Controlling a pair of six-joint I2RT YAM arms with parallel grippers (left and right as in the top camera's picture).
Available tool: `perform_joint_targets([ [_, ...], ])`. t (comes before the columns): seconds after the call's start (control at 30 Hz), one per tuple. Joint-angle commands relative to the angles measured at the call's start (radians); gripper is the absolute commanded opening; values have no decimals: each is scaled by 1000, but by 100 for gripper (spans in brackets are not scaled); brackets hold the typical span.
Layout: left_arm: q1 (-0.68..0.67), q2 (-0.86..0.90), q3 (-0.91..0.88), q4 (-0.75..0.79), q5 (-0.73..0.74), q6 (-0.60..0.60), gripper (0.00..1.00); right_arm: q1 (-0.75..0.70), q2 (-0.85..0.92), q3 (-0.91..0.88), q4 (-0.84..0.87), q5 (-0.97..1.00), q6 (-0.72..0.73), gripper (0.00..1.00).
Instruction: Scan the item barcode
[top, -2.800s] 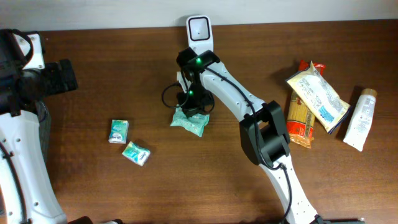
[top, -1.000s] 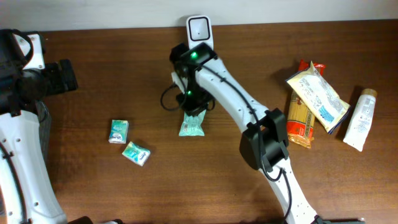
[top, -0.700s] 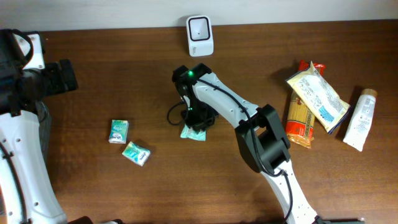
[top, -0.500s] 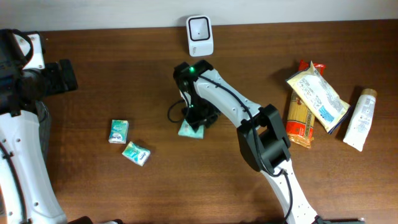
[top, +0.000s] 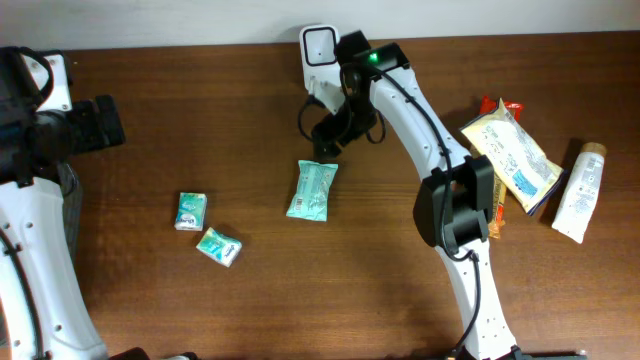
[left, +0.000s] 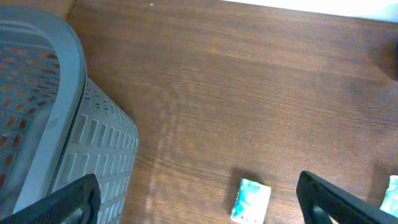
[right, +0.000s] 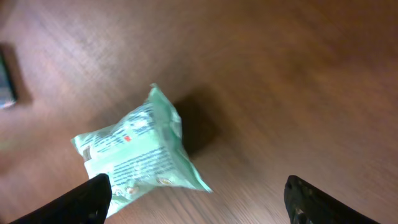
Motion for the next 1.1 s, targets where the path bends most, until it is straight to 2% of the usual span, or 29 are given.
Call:
perform_joint_targets([
  [0.0, 3, -4, 5, 2, -3, -9, 99, 2, 4, -76, 29, -144, -111, 86],
  [0.13, 3, -4, 5, 2, -3, -9, 99, 14, 4, -158, 58, -193, -111, 80],
  [0.37, 3, -4, 5, 2, -3, -9, 99, 28, 2, -187, -105, -193, -107, 68],
  [0.53, 3, -4, 5, 2, -3, -9, 99, 28, 2, -187, -147, -186, -102, 70],
  [0.67, 3, -4, 5, 2, -3, -9, 99, 16, 2, -188, -34, -187, -34, 80],
  [0.83, 3, -4, 5, 2, -3, -9, 99, 17, 4, -189, 82, -186, -59, 79],
  [1.07, 3, -4, 5, 2, -3, -9, 99, 18, 32, -191, 74, -195, -66, 74],
])
